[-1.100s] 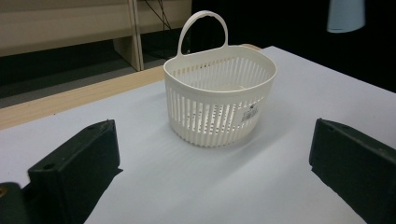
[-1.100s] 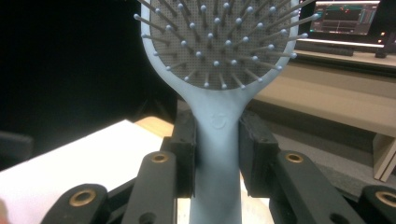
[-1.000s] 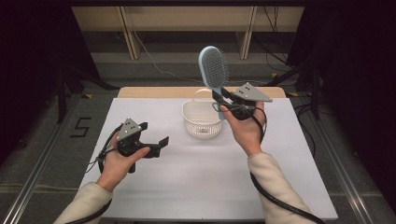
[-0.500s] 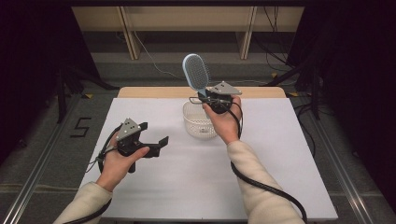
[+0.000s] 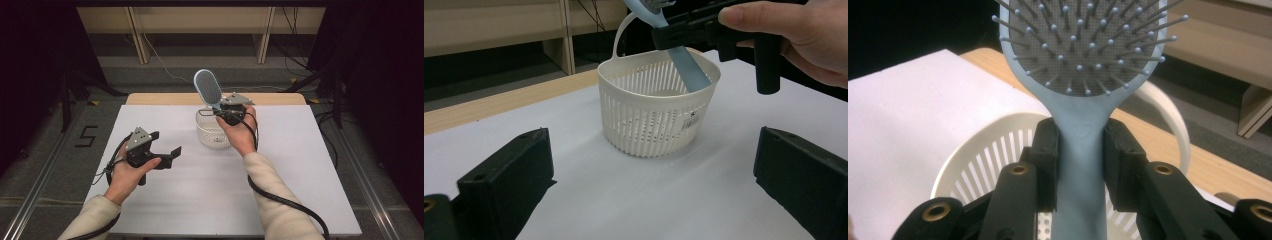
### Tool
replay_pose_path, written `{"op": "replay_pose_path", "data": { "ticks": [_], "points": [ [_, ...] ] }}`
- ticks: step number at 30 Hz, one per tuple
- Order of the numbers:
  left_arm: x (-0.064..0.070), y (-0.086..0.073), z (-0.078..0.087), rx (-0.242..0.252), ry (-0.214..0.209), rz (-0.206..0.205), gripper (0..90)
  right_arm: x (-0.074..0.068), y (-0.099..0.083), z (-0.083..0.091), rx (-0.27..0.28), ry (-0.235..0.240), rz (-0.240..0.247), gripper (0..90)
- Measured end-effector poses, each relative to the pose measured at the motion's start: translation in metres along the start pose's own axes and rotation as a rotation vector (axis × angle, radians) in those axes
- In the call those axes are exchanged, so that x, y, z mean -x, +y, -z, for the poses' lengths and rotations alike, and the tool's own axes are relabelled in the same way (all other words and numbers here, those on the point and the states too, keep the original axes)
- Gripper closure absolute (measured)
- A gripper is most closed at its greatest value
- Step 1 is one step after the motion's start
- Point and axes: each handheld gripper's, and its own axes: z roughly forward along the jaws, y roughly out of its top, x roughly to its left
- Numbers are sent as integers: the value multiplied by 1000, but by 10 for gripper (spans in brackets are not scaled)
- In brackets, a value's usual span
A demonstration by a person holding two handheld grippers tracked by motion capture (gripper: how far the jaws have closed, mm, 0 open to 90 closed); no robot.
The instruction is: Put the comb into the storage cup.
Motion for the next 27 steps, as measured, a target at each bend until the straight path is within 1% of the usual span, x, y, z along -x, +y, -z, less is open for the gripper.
{"op": "replay_pose_path", "data": {
  "ticks": [2,8,11,16,27],
  "points": [
    [0,0,0,-1,0,-1,20,0,-1,-1,-13,-7,4,702],
    [0,-1,-1,-2,0,3,21,-2,-1,-4,-59,-22,37,701],
    [-1,-1,-1,-2,0,3,21,-3,0,-5,-75,-31,43,701],
    [-1,-1,-1,-3,0,3,21,-4,2,-7,-93,-36,60,701],
    [-1,-2,-1,-6,-1,5,21,-4,0,-10,-110,-29,71,698]
  ]
}}
